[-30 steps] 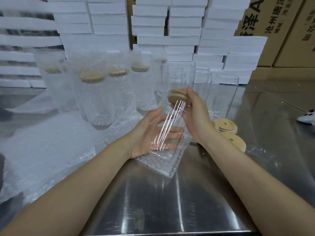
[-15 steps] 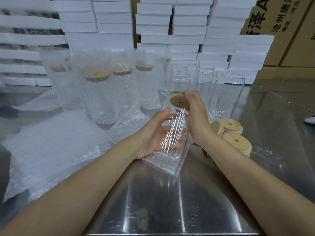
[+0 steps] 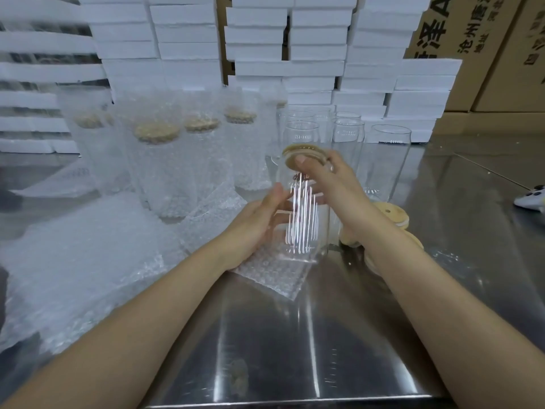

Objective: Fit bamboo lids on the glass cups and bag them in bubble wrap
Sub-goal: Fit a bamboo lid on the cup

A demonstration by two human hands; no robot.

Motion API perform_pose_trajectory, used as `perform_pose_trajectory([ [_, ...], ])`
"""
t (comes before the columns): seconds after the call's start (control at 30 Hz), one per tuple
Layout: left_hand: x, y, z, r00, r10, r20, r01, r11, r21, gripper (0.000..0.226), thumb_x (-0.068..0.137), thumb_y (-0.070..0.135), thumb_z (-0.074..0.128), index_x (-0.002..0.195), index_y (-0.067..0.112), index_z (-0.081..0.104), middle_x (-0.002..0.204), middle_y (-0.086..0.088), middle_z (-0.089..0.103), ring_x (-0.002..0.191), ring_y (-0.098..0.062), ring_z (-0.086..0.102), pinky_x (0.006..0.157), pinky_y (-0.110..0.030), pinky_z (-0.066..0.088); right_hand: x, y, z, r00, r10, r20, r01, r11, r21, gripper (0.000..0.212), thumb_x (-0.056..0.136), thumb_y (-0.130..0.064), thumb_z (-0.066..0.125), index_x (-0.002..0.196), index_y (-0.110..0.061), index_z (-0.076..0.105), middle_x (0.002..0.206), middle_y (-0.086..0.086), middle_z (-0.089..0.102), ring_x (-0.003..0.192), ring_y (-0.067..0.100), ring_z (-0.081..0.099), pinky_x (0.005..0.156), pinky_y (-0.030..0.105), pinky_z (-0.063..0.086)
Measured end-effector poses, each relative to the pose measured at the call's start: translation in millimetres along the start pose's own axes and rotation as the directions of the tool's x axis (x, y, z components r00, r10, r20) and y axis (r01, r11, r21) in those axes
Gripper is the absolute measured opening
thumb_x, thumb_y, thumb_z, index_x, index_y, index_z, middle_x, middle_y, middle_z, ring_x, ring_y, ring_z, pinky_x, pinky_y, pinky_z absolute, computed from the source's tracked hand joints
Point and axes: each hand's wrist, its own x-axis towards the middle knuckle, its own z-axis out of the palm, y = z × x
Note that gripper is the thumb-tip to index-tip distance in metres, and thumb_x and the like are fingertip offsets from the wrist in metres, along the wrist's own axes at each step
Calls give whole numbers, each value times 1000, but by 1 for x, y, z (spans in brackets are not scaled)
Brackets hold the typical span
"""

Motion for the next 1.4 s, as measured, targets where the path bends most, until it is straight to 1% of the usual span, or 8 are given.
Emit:
perform_pose_trajectory([
  [0.17, -5, -7, 0, 985, 114, -129, -28, 848, 529, 27, 92, 18, 48, 79, 28, 69, 75, 10, 65, 60, 1, 54, 59, -14, 42, 5, -14, -21, 939, -31, -344, 80, 988, 130, 50, 77, -47, 70, 115, -21, 49, 110, 1, 65, 87, 13, 62, 51, 11, 45],
  [0.23, -8, -8, 2, 996, 91, -25, -39, 643, 765, 9, 79, 39, 60, 75, 31, 63, 74, 15, 62, 67, 1, 55, 61, -16, 41, 5, -17, -26, 900, -9, -437, 98, 979, 181, 51, 77, -49, 68, 113, -21, 46, 115, 4, 63, 87, 15, 63, 52, 12, 45],
  [0.3, -9, -7, 4, 1000, 24, -18, 1, 564, 826, 37, 64, 67, 63, 74, 32, 60, 75, 16, 60, 70, 2, 55, 62, -15, 42, 5, -18, -27, 878, 17, -479, 98, 972, 214, 46, 80, -49, 67, 110, -22, 45, 112, 3, 62, 83, 14, 62, 54, 14, 46],
  [0.67, -5, 2, -10, 994, 9, -109, 50, 848, 528, 11, 86, 17, 71, 76, 13, 73, 72, 2, 70, 69, -5, 59, 72, -21, 46, 1, -15, -14, 882, -73, -465, 154, 979, 137, 42, 84, -39, 72, 116, -21, 50, 111, -4, 68, 104, 22, 67, 87, 29, 53],
  [0.83, -6, 4, -14, 974, -147, -171, 177, 968, 179, 42, 85, -16, 49, 71, 13, 76, 77, -6, 74, 78, -23, 69, 71, -26, 56, 3, -13, -14, 885, -92, -457, 169, 977, 130, 44, 78, -45, 72, 111, -25, 50, 112, -3, 67, 104, 23, 66, 81, 28, 52],
  [1.0, -5, 6, -21, 968, -208, -141, 232, 955, 185, 37, 85, -16, 56, 95, 14, 75, 102, -11, 74, 105, -29, 67, 98, -39, 48, 4, -12, -15, 857, -98, -507, 185, 975, 125, 41, 76, -47, 70, 106, -29, 47, 101, -15, 61, 104, 19, 65, 97, 47, 50],
  [1.13, -2, 8, -19, 976, -159, -148, 178, 976, 127, 26, 79, -7, 71, 87, 18, 73, 80, 3, 75, 78, -2, 69, 70, -12, 52, 1, -14, -13, 841, -119, -528, 206, 972, 109, 39, 74, -51, 67, 101, -32, 46, 110, -8, 63, 107, 20, 64, 98, 44, 50],
  [1.4, 0, 6, -7, 953, 46, -298, 11, 983, 185, 38, 86, -1, 65, 61, 27, 73, 73, 9, 69, 70, -2, 61, 69, -14, 48, -5, -13, -4, 849, -144, -508, 305, 919, 249, 44, 78, -44, 66, 105, -20, 41, 122, 18, 59, 86, 19, 71, 72, 27, 54],
])
